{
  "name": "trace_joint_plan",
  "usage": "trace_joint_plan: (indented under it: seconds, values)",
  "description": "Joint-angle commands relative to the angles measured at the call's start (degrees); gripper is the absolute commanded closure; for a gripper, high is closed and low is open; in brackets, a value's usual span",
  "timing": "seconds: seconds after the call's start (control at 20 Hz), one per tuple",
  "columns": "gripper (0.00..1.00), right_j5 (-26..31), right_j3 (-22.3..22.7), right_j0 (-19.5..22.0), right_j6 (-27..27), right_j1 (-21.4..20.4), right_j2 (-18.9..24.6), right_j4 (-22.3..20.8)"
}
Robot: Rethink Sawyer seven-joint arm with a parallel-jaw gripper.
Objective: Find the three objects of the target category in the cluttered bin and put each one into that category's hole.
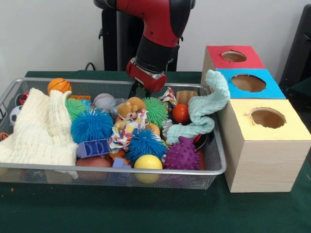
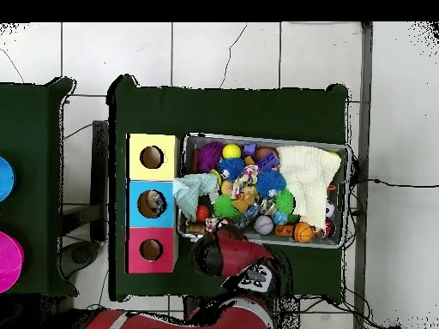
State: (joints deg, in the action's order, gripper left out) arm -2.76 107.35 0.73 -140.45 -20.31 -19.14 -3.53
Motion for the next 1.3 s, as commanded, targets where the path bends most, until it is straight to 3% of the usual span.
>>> trace_joint_plan:
  seconds: [0.05,0.35,0.6,0.95,1.3]
  values:
    - [1.0,8.46,-1.08,3.34,0.49,4.18,9.69,-2.34]
    - [1.0,8.7,-0.96,5.1,1.37,3.54,11.38,-3.75]
    - [1.0,11.33,0.4,3.96,-1.36,1.62,10.07,-1.72]
    - [1.0,12.7,1.33,-4.51,-2.71,-6.77,1.28,-1.49]
    - [1.0,12.64,1.51,-9.21,-4.01,-8.49,-2.89,-1.32]
